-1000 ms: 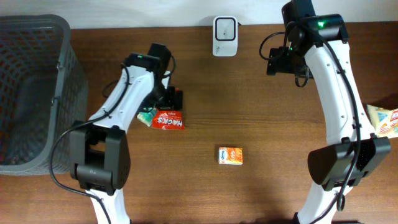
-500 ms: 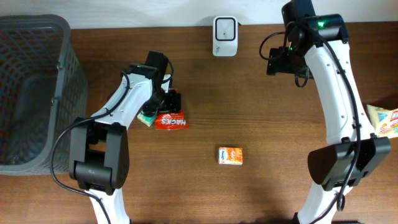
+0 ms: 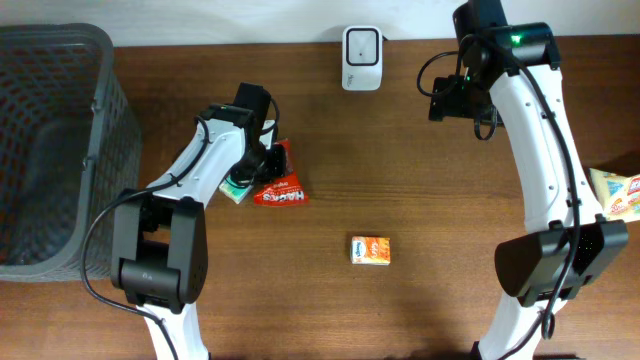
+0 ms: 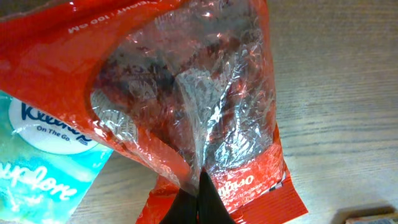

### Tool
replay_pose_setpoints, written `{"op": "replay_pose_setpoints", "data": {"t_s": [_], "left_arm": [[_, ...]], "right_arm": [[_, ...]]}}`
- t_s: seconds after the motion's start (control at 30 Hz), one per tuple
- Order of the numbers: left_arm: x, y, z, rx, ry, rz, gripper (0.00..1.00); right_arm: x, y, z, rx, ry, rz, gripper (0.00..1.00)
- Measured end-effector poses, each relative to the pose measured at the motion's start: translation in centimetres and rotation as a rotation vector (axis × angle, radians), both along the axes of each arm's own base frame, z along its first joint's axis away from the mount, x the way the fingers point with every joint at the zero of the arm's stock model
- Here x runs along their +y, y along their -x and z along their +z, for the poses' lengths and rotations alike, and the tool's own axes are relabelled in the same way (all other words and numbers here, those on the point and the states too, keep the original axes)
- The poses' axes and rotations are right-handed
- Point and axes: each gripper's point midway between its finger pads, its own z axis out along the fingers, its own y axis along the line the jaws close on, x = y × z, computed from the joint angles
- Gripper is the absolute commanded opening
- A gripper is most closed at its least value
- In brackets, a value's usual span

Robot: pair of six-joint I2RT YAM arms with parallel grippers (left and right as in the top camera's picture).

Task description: Scan the item barcode

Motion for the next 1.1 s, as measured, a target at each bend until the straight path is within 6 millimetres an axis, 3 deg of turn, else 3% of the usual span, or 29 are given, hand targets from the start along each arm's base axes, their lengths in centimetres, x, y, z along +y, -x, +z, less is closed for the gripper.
{"op": "replay_pose_setpoints", "data": {"t_s": [0.13, 0.3, 0.33, 0.4, 0.6, 0.7, 0.83, 0.93, 1.07, 1.1], "left_arm": [[0.2, 0.6, 0.9, 0.034, -0.009, -0.001, 0.0], [0.4, -1.5, 5.2, -0.062, -0.051, -0.003, 0.0], [0.9, -2.3, 7.4, -0.131, -0.103, -0.004, 0.0], [1.6, -2.5, 9.2, -0.192, -0.205, -0.011, 0.0], [1.3, -2.2, 10.5, -0.299, -0.506, -0.093, 0.0], [1.3, -2.8, 10.1, -0.338, -0.649, -0.118, 0.0], [1.3, -3.3, 6.9, -0.295, -0.751, -0.15, 0.0], [1.1, -3.1, 4.4, -0.247, -0.793, -0.187, 0.0], [-0.5, -2.4, 2.7, -0.219, -0.769, -0.228, 0.0], [-1.1, -2.2, 2.6, -0.222, -0.757, -0.235, 0.07]], "right_arm": [[0.0, 0.0, 0.0, 0.0, 0.0, 0.0, 0.98], [0.0, 0.0, 0.0, 0.0, 0.0, 0.0, 0.98], [0.0, 0.0, 0.0, 0.0, 0.0, -0.001, 0.98], [0.0, 0.0, 0.0, 0.0, 0.0, 0.0, 0.98], [0.0, 0.0, 0.0, 0.0, 0.0, 0.0, 0.98], [0.0, 0.0, 0.0, 0.0, 0.0, 0.0, 0.98], [0.0, 0.0, 0.0, 0.0, 0.0, 0.0, 0.98], [0.0, 0.0, 0.0, 0.0, 0.0, 0.0, 0.98], [0.0, 0.0, 0.0, 0.0, 0.0, 0.0, 0.98], [0.0, 0.0, 0.0, 0.0, 0.0, 0.0, 0.99]]}}
